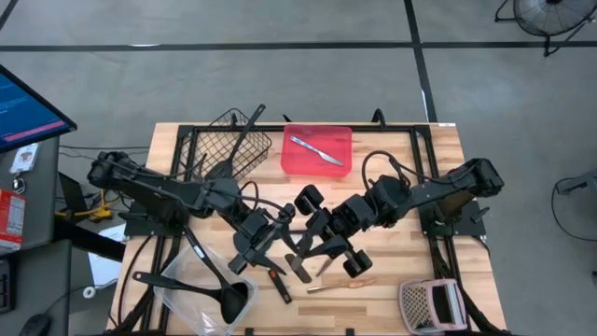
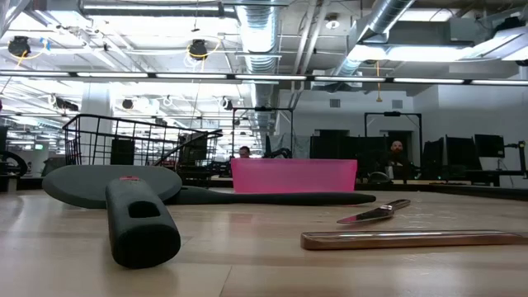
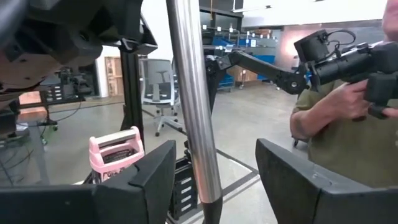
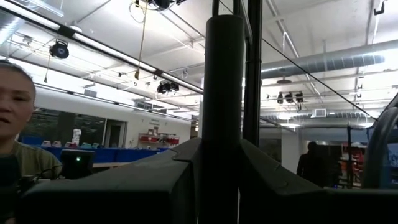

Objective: Pick & Place Kitchen Items
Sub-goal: Put the spatula into the wire basket

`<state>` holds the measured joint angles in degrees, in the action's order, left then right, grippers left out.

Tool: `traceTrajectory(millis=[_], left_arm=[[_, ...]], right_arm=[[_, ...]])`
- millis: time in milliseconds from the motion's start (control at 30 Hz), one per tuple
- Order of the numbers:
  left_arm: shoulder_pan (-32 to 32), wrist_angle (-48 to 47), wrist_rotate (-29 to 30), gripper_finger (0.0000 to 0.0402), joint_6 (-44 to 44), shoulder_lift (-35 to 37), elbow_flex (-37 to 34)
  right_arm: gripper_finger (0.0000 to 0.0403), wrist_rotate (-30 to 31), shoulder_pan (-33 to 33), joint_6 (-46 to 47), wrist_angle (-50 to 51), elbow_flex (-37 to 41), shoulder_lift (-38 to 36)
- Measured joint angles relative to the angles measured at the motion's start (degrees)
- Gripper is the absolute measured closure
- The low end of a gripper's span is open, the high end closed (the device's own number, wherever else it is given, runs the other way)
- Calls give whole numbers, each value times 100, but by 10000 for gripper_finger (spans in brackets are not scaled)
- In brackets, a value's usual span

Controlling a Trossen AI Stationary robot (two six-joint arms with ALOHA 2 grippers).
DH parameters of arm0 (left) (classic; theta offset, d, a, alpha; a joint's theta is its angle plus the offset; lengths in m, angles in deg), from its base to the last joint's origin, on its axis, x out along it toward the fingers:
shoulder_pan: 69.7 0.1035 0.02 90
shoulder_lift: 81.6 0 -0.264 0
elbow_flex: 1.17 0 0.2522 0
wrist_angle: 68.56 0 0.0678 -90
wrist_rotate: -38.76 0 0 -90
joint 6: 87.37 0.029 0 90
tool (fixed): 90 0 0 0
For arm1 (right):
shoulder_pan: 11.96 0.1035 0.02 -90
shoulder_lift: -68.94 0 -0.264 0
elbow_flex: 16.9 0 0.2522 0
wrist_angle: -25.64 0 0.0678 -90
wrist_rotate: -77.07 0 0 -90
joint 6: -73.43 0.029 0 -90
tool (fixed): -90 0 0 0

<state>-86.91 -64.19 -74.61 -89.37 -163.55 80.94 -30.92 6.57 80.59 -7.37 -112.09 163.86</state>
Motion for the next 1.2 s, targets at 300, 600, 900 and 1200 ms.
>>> traceTrajectory(millis=[300,600,900,1200], left_arm=[[0,7,-457,203,-184,0,0],[91,-100,-69,204,-574,146,4],[251,-1053,1489,204,-146,138,2],[258,-1078,1685,204,-170,133,0]], right_arm=[[335,-67,2,61,2,-2,2],[335,183,-72,451,553,-4,-228],[335,1534,29,221,1229,-7,-536],[335,2603,113,-284,1685,-11,-547]])
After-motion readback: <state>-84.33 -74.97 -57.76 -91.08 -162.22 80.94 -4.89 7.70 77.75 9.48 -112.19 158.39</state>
